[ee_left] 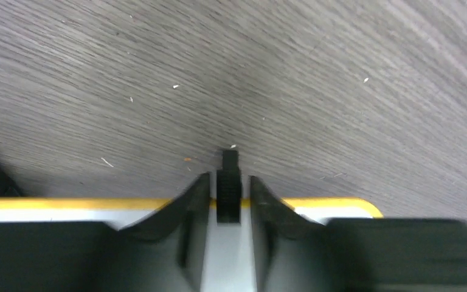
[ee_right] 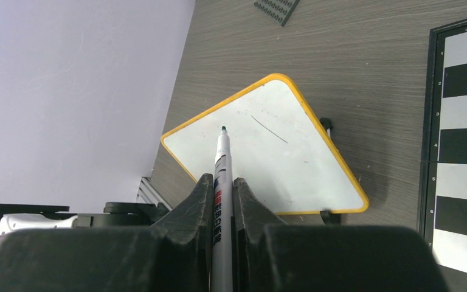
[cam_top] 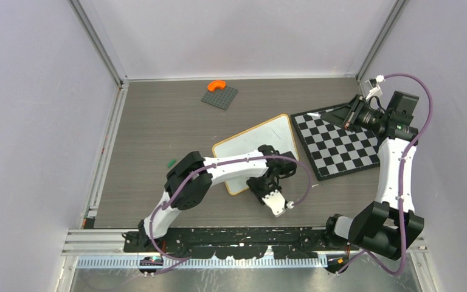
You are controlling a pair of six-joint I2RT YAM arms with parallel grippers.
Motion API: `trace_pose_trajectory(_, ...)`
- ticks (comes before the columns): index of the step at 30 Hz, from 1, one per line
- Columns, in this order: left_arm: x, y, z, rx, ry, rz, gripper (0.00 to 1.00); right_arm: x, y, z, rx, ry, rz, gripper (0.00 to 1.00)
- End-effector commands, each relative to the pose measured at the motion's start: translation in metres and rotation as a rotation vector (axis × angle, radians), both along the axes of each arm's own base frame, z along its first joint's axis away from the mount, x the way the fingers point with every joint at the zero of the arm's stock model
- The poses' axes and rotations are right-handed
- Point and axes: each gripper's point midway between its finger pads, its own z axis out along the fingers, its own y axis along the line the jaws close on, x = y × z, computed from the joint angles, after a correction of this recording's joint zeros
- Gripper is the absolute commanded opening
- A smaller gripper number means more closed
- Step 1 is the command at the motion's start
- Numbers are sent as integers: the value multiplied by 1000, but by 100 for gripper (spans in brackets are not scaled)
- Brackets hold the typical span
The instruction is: Write a sentence on the whiteboard
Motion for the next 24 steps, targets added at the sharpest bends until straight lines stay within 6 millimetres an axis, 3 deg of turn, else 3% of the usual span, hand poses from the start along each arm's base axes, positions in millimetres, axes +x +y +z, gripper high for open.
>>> trace_pose_trajectory(1,-4,-5,19,-31,-22,107,45,-10,5,17,-15,-80,23,0)
trace_pose_trajectory(5,-20,-14,53,-101,8,209,69,-17,8,19,-29,-76,42,0)
trace_pose_trajectory(8,-29,-15,85,-179,37,303,98,-21,11,21,-44,-80,65,0)
trace_pose_trajectory(12,-33,-10,132,-284,46,474,100,-26,19,21,-85,-77,102,0)
trace_pose_trajectory(16,-29,-6,191,-436,180,730,100,-21,32,17,-135,-69,148,0)
trace_pose_trajectory(21,0,17,255,-608,338,1070,100,-20,69,18,-191,-98,256,0)
trace_pose_trajectory(24,26,46,295,-746,514,1259,100,-27,96,19,-196,-112,355,0)
